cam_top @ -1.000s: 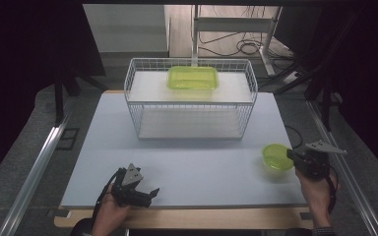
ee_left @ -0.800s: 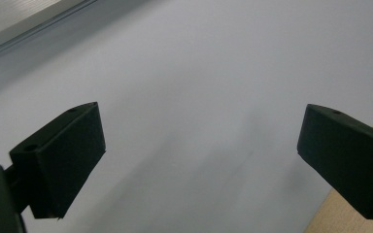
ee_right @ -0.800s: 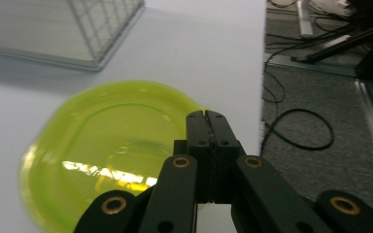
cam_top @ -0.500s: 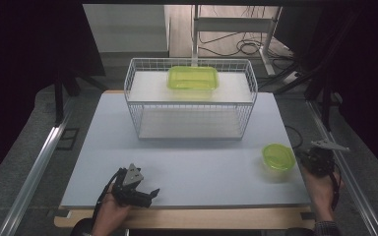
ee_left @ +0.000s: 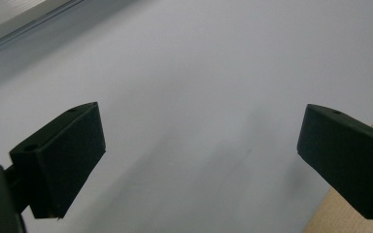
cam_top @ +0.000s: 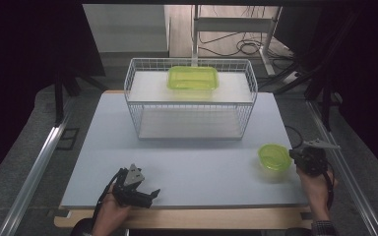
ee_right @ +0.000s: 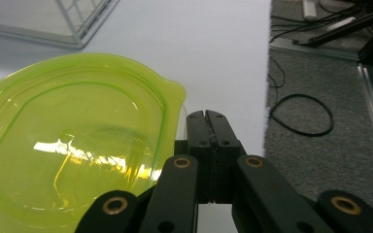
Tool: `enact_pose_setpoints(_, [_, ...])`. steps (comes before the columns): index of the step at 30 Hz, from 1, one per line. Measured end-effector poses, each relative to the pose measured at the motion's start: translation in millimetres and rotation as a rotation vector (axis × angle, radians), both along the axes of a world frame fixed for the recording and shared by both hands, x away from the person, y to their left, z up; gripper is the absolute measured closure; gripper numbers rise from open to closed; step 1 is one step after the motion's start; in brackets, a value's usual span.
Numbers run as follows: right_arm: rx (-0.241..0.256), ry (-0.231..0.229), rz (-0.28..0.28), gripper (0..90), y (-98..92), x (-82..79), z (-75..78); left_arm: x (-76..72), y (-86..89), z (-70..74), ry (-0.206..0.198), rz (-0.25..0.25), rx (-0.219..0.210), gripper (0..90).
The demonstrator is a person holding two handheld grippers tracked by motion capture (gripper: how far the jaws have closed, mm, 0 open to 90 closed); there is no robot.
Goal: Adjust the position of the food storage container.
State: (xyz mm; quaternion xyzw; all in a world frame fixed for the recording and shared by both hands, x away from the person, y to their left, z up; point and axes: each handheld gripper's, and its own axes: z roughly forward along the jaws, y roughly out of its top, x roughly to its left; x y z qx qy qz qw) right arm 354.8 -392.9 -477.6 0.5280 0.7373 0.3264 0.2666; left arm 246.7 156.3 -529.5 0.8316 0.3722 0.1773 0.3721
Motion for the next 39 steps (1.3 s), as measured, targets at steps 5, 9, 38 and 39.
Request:
enact_pose_setpoints(5, [0.009, 0.015, 0.024, 89.2, 9.3, -1.8, -0.1, 0.0, -0.7, -0.3, 0.001, -0.002, 0.006, 3.2])
enact_pose_setpoints(9, [0.020, 0.026, 0.042, 89.1, 16.9, -3.5, -0.5, 0.1, -1.1, -0.6, 0.001, -0.004, 0.011, 3.2])
enact_pose_setpoints(38, [0.075, 0.085, 0.222, 89.1, 79.7, -19.6, -3.9, 1.0, -0.6, 1.7, 0.057, -0.001, -0.041, 3.6])
enact_pose_setpoints(39, [0.078, 0.086, 0.229, 89.1, 81.5, -20.1, -4.2, 1.0, -0.5, 1.9, 0.059, -0.002, -0.046, 3.6])
